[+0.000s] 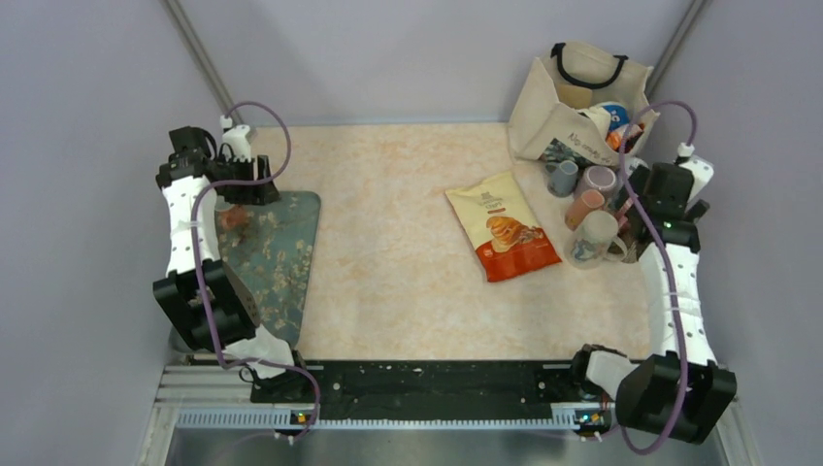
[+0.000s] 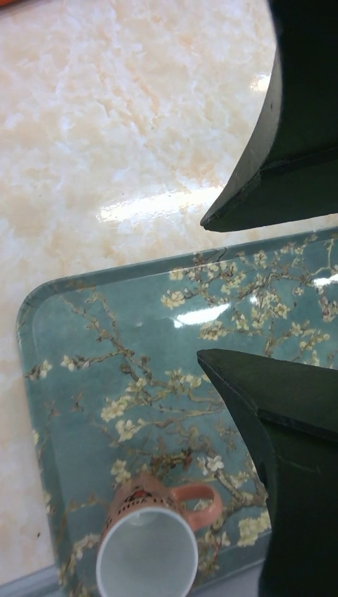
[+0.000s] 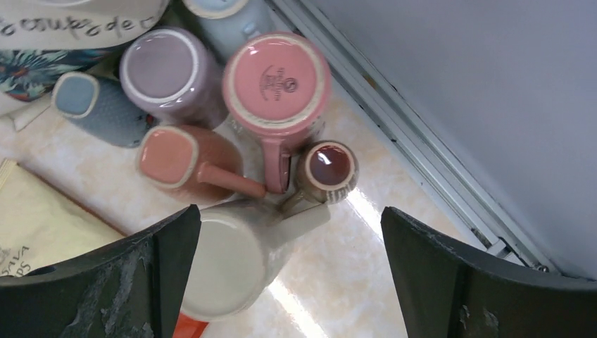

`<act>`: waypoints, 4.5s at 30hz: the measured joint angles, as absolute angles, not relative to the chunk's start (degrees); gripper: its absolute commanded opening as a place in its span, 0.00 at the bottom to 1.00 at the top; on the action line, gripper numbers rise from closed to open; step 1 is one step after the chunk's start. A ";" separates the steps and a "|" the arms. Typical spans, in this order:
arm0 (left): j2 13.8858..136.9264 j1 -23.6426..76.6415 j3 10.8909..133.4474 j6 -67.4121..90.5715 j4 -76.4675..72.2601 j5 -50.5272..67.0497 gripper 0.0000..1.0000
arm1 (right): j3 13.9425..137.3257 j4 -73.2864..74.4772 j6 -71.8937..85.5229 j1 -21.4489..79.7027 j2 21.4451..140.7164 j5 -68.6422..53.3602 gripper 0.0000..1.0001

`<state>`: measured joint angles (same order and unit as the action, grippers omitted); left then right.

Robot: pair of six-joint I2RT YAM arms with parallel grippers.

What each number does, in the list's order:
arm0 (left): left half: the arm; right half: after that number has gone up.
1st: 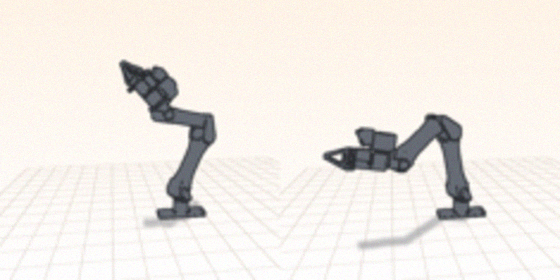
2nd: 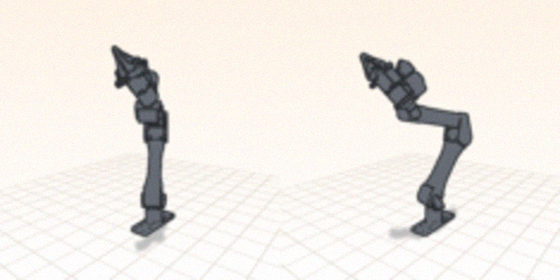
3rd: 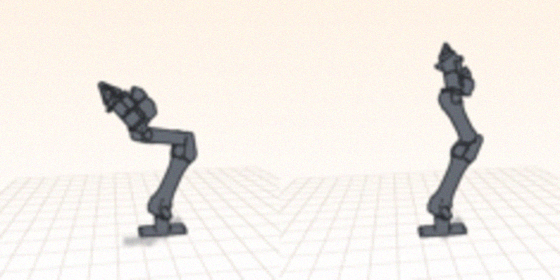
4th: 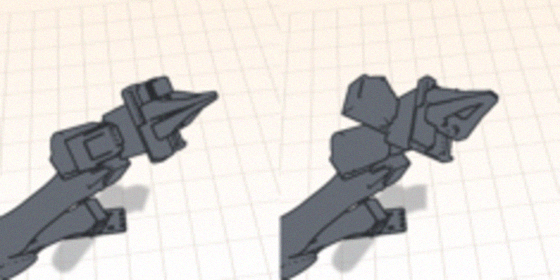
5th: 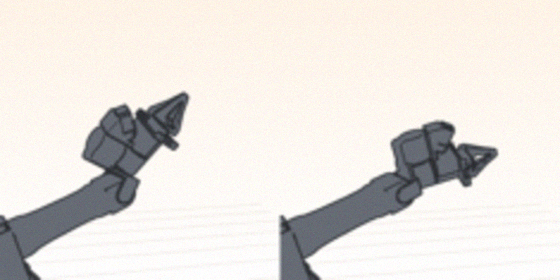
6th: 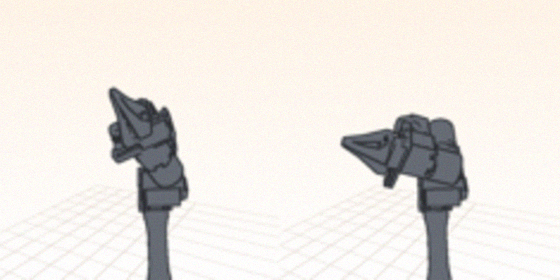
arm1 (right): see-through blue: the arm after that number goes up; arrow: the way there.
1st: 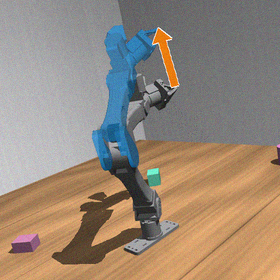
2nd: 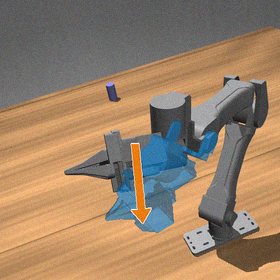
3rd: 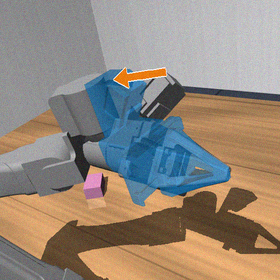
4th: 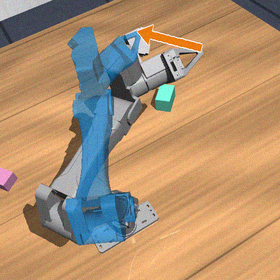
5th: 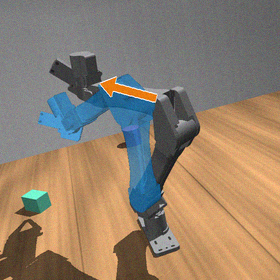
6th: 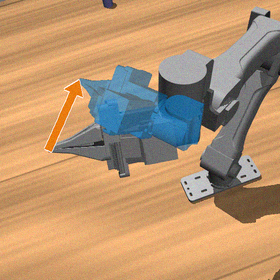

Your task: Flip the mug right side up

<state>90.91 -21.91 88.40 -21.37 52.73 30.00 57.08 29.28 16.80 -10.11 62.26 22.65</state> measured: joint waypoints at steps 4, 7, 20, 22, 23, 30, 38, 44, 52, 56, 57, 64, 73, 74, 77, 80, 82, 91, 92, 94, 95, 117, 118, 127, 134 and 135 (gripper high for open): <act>90.32 -21.85 86.52 -21.26 52.71 31.40 0.67 | 56.10 29.12 18.87 -17.78 62.54 14.76 0.95; 89.47 -21.74 85.43 -21.39 52.75 32.45 0.66 | 55.37 28.29 21.02 -21.15 63.68 7.55 0.92; 83.72 -21.21 79.68 -22.65 53.15 36.80 0.66 | 46.44 25.78 27.81 -24.91 64.12 -9.96 0.75; 82.61 -21.21 78.83 -22.70 53.17 36.97 0.66 | 45.43 25.76 28.67 -24.01 62.59 -11.05 0.75; 82.06 -21.21 78.52 -22.72 53.17 37.08 0.66 | 44.95 25.78 28.99 -22.92 61.80 -10.98 0.75; 81.01 -21.02 78.41 -22.65 52.99 37.69 0.66 | 43.90 26.20 31.20 -6.55 61.69 -8.25 0.74; 81.01 -20.95 78.41 -22.59 52.99 37.89 0.66 | 43.94 27.68 31.73 1.41 62.28 -7.60 0.75; 81.03 -20.71 78.43 -22.59 53.01 37.98 0.66 | 48.53 34.89 25.65 1.45 62.22 -4.97 0.80; 81.03 -20.47 78.54 -22.70 53.06 38.37 0.66 | 41.80 25.26 -5.21 1.50 48.36 3.03 0.85; 81.01 -20.47 78.54 -22.70 52.99 38.96 0.66 | 37.12 23.44 -17.02 -0.34 42.68 2.42 0.85; 81.01 -20.47 78.54 -22.70 52.95 39.27 0.66 | 37.12 23.44 -18.74 -1.45 42.92 1.91 0.85; 80.88 -20.47 78.54 -22.65 52.51 40.97 0.66 | 34.74 20.05 -23.79 -7.42 49.23 -3.33 0.76; 78.39 -20.47 78.52 -22.68 52.18 41.39 0.66 | 32.56 14.17 -24.56 -8.43 57.14 -7.55 0.73; 78.19 -20.47 78.52 -22.68 52.16 41.39 0.66 | 32.01 13.08 -24.67 -8.43 57.63 -7.73 0.72; 78.04 -20.47 78.52 -22.65 52.07 41.34 0.66 | 30.94 10.37 -24.97 -8.43 60.10 -7.84 0.69; 78.02 -20.47 78.52 -22.65 52.05 41.36 0.66 | 30.81 8.36 -25.32 -8.43 63.81 -7.84 0.51; 78.02 -20.47 78.52 -22.63 52.05 41.36 0.66 | 30.79 7.68 -25.54 -8.43 65.25 -7.99 0.33; 77.78 -20.43 78.52 -21.23 52.01 42.28 0.63 | 31.94 7.94 -25.30 -7.64 67.22 -10.37 0.00; 77.78 -20.40 78.52 -20.84 51.94 42.44 0.62 | 32.32 8.67 -25.23 -7.16 67.26 -10.52 0.00; 77.78 -20.25 78.52 -19.57 51.83 42.65 0.62 | 33.08 10.37 -24.82 -4.97 67.11 -10.61 0.00; 77.78 -20.14 78.52 -19.00 51.79 42.70 0.62 | 33.28 10.96 -24.16 -3.73 66.87 -11.05 0.00; 77.78 -0.01 74.74 8.95 37.08 57.14 0.75 | 34.17 -7.49 29.06 20.29 59.70 -12.88 0.00; 77.76 0.82 74.74 10.98 35.46 58.74 0.75 | 35.00 -9.02 30.87 22.70 60.97 -13.23 0.00; 76.97 5.65 74.30 22.31 24.95 63.26 0.73 | 44.91 -20.64 39.18 36.93 71.81 -13.45 0.00; 76.34 6.42 71.90 27.92 19.88 63.64 0.69 | 47.83 -28.38 42.44 40.34 76.18 -13.82 0.00; 76.34 6.44 71.64 28.60 19.68 63.66 0.67 | 47.92 -29.12 42.78 40.47 76.64 -13.78 0.00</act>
<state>76.34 6.44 71.64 28.60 19.68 63.66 47.92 -29.12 42.78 40.47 76.64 -13.78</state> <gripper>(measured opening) 0.707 0.200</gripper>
